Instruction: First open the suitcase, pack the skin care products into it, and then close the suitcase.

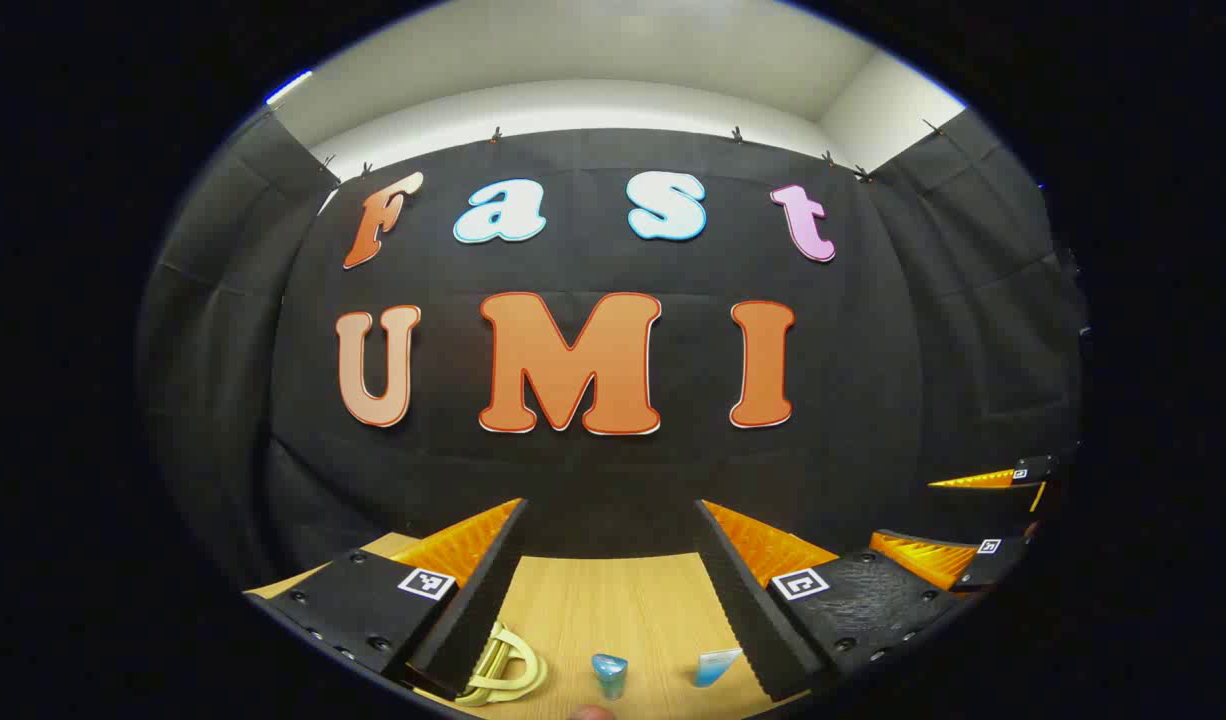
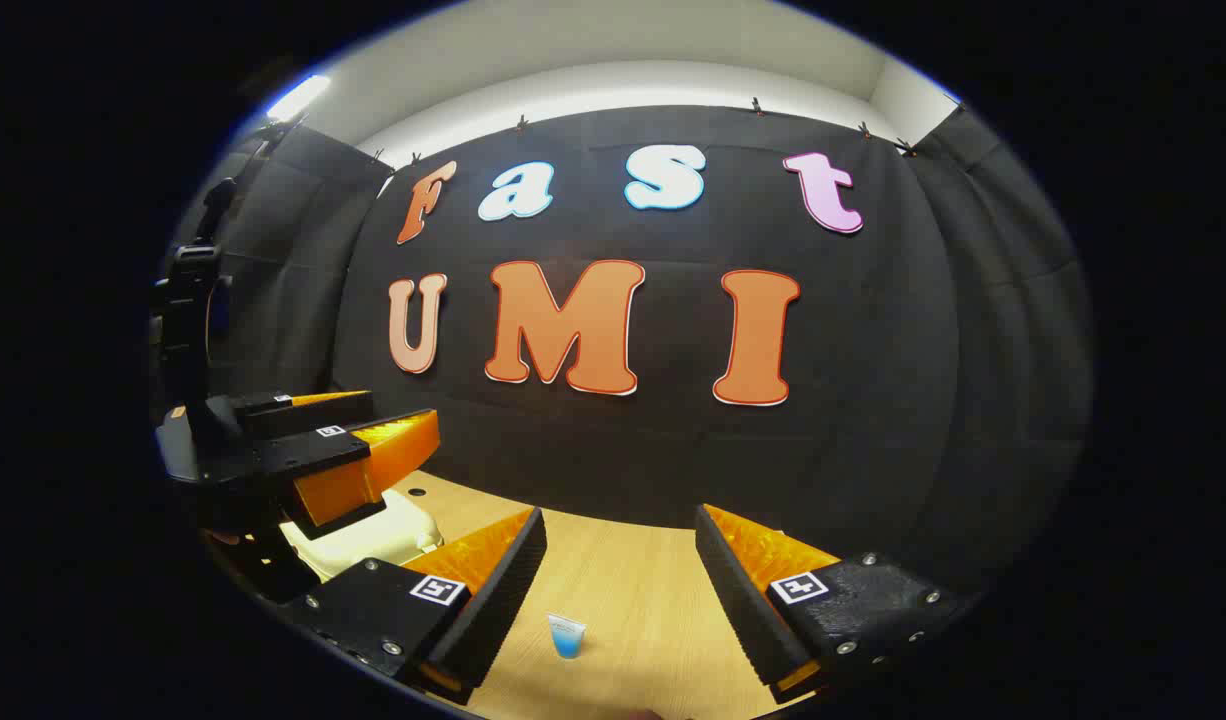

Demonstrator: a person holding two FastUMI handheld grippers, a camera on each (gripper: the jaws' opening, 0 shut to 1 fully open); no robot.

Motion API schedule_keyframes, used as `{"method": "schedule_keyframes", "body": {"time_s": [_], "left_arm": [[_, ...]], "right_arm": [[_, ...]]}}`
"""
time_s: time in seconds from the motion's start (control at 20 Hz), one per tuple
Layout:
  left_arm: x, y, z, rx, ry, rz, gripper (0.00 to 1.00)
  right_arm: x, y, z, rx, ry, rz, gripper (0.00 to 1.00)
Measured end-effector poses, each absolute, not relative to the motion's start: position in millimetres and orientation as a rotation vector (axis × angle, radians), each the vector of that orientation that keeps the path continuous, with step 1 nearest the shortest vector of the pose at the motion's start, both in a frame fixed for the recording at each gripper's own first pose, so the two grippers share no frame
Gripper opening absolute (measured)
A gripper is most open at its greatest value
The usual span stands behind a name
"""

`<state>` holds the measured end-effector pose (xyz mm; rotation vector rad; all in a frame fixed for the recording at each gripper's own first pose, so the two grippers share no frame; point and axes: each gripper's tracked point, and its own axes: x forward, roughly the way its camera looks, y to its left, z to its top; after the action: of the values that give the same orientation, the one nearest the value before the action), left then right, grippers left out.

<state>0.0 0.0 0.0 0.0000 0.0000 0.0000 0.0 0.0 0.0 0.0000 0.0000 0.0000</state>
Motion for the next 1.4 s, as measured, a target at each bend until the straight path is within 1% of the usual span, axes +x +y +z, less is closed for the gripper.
{"method": "schedule_keyframes", "body": {"time_s": [0.3, 0.8, 0.9, 1.0, 1.05, 1.1, 1.35, 1.4], "left_arm": [[4.4, 6.4, -2.2, 0.042, 0.001, 0.022, 0.99], [1.6, 21.0, 4.2, 0.083, -0.019, 0.071, 0.99], [-0.4, 24.1, 0.0, 0.092, -0.009, 0.080, 1.00], [-2.3, 29.0, -3.4, 0.115, 0.000, 0.091, 0.99], [-2.7, 31.3, -6.6, 0.127, 0.006, 0.098, 1.00], [-3.0, 33.8, -10.1, 0.135, 0.015, 0.103, 0.99], [-4.5, 43.6, -33.0, 0.185, 0.073, 0.126, 0.99], [-3.9, 44.9, -38.9, 0.207, 0.089, 0.130, 1.00]], "right_arm": [[5.6, -7.1, -6.2, -0.008, 0.000, -0.010, 0.95], [17.4, 8.9, -6.7, -0.004, -0.009, 0.052, 0.95], [16.8, 12.5, -9.1, 0.000, -0.005, 0.063, 0.95], [17.9, 16.2, -13.5, 0.006, 0.012, 0.078, 0.95], [17.9, 16.8, -14.2, 0.008, 0.017, 0.085, 0.95], [18.3, 16.3, -14.5, 0.008, 0.019, 0.090, 0.95], [19.9, 8.4, -12.6, -0.001, 0.011, 0.097, 0.95], [19.8, 4.9, -14.1, -0.004, 0.014, 0.096, 0.95]]}}
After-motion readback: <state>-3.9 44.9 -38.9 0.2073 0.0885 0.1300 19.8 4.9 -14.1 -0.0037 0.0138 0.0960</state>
